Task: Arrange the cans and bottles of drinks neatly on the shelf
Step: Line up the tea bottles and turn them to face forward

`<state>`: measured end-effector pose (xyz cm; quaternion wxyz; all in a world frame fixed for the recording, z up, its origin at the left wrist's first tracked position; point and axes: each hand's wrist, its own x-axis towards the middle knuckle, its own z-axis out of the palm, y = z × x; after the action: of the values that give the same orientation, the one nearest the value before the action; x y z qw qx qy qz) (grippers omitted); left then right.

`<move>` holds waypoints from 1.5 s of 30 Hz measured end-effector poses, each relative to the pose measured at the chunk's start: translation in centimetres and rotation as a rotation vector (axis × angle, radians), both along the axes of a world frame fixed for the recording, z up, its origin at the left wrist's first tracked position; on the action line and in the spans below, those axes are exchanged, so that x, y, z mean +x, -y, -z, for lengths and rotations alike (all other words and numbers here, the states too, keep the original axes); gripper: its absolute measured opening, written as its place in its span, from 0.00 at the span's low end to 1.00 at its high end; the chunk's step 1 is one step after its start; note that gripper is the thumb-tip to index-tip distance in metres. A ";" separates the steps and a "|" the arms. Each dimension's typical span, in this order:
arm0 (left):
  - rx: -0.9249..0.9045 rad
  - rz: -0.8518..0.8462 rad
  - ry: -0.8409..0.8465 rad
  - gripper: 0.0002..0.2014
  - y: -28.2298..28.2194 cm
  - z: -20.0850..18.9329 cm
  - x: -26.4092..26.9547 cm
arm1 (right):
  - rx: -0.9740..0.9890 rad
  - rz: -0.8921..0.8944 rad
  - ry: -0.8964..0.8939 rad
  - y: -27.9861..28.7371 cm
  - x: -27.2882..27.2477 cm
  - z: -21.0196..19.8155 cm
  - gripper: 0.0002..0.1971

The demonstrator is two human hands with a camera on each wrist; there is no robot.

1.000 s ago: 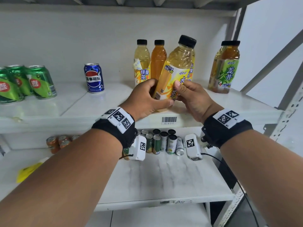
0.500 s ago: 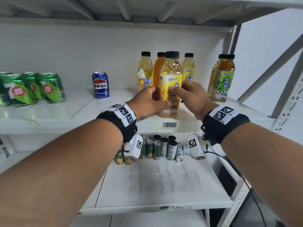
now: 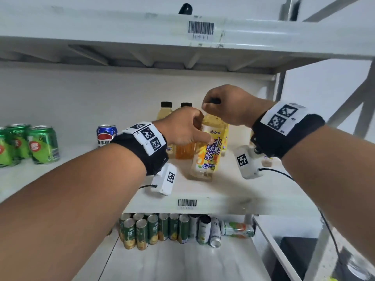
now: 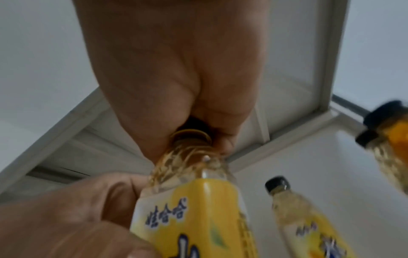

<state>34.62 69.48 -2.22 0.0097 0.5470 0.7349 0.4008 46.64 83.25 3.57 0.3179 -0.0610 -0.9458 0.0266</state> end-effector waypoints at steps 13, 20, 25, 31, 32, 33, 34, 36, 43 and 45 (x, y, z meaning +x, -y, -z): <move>-0.152 -0.097 -0.292 0.15 -14.1 -4.2 -2.1 | 0.119 0.149 0.002 -12.9 -1.3 -2.3 0.12; -0.006 -0.242 -0.553 0.10 -16.6 -7.4 -4.8 | 0.155 0.190 0.115 -16.3 -5.0 -2.3 0.13; -0.171 -0.295 -0.554 0.18 -18.5 -7.2 -6.5 | 0.167 0.228 0.205 -17.7 -6.6 -1.7 0.15; -0.171 -0.271 -0.490 0.14 -18.7 -6.6 -7.2 | 0.218 0.253 0.269 -17.5 -7.1 -1.7 0.19; -0.170 -0.270 -0.481 0.14 -18.7 -6.6 -7.1 | 0.220 0.263 0.278 -17.4 -7.0 -1.8 0.20; -0.170 -0.267 -0.474 0.14 -18.6 -6.6 -7.0 | 0.216 0.270 0.280 -17.3 -6.9 -1.9 0.20; -0.173 -0.263 -0.472 0.15 -18.5 -6.6 -6.9 | 0.208 0.274 0.278 -17.2 -6.8 -2.1 0.20; -0.183 -0.258 -0.498 0.16 -18.2 -6.7 -6.5 | 0.196 0.279 0.262 -16.9 -6.1 -2.5 0.20; -0.067 -0.206 -0.481 0.20 -17.7 -6.7 -4.4 | 0.170 0.396 0.114 -16.6 -2.2 -3.2 0.15; -0.010 -0.141 -0.469 0.17 -17.6 -6.6 -3.0 | 0.125 0.510 0.071 -17.0 -0.9 -2.9 0.12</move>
<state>31.57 87.07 4.41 -0.1863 0.5724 0.7554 0.2588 45.75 100.24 6.45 0.2844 -0.2786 -0.9101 -0.1148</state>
